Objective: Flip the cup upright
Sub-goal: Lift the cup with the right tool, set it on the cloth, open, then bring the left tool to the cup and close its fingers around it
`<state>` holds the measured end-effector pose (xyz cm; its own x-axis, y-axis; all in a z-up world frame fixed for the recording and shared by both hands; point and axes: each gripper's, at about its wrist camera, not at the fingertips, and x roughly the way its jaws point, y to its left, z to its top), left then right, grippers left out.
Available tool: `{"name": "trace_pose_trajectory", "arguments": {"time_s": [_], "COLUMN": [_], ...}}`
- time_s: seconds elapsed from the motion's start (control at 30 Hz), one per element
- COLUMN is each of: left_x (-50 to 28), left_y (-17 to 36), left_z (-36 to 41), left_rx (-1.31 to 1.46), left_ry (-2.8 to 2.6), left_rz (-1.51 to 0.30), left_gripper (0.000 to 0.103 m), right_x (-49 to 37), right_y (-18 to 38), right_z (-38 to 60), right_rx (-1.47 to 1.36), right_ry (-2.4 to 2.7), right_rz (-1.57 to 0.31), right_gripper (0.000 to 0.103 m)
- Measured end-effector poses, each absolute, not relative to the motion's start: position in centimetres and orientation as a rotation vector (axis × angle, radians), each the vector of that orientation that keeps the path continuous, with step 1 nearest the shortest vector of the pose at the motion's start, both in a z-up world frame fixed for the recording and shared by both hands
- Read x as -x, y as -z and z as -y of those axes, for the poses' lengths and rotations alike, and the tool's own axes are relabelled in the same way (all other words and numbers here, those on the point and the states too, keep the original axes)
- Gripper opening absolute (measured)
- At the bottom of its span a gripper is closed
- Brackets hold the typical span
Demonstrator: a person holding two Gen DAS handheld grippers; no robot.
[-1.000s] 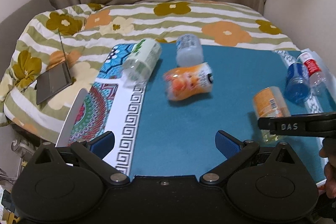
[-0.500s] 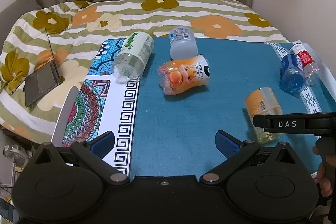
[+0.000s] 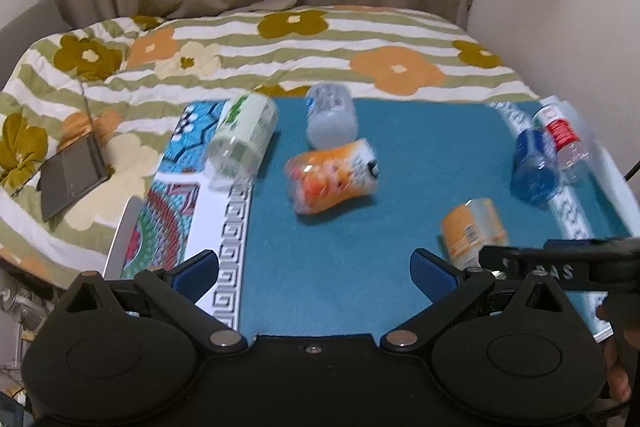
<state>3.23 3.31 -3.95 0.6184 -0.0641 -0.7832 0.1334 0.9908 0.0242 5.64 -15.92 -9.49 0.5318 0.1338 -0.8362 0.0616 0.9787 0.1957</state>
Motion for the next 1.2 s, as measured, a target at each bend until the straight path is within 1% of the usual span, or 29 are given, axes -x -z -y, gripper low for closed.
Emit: {"name": "trace_pose_trajectory", "arguments": {"time_s": [0.03,0.23,0.37,0.47,0.63,0.73,0.8,0.9,1.13,1.2], "left_x": [-3.5,-5.8,-7.4,-9.2,-12.3,-13.6,-14.4,-15.4,-16.7,-16.9], "left_y": [3.5,2.0,1.9,2.5,4.8,6.8,8.1,9.9,12.0,12.3], "left_z": [-2.9,-0.4,2.0,4.1,7.1,8.9,9.8,10.7,11.9,12.0], "left_rx": [-0.078,0.001,-0.018,-0.029,0.006,-0.016,-0.016,-0.007,-0.038,-0.042], "left_ry": [0.126,0.215,0.239,0.259,0.255,0.230,0.210,0.175,0.099,0.084], "left_rz": [-0.895,-0.937,-0.981,-1.037,-1.187,-1.281,-1.335,-1.403,-1.468,-1.477], "left_gripper": [0.103,0.103,0.103,0.103,0.102,0.101,0.095,0.092,0.088,0.084], "right_x": [-5.2,-3.6,-2.7,-2.2,-1.8,-2.2,-2.5,-3.2,-4.7,-5.1], "right_y": [8.8,5.9,5.0,5.0,6.1,7.5,8.4,9.7,11.3,11.5], "right_z": [16.5,20.2,22.8,24.8,26.9,28.5,29.5,30.6,32.2,32.6], "right_rx": [-0.218,-0.227,-0.196,-0.181,-0.094,-0.118,-0.156,-0.190,-0.256,-0.268], "right_ry": [-0.040,0.000,0.016,0.005,0.012,-0.014,-0.043,-0.085,-0.140,-0.143], "right_rz": [-1.004,-0.975,-0.947,-0.937,-0.924,-0.943,-0.955,-0.968,-0.992,-0.995], "right_gripper": [0.102,0.103,0.103,0.103,0.103,0.103,0.103,0.103,0.103,0.103]}}
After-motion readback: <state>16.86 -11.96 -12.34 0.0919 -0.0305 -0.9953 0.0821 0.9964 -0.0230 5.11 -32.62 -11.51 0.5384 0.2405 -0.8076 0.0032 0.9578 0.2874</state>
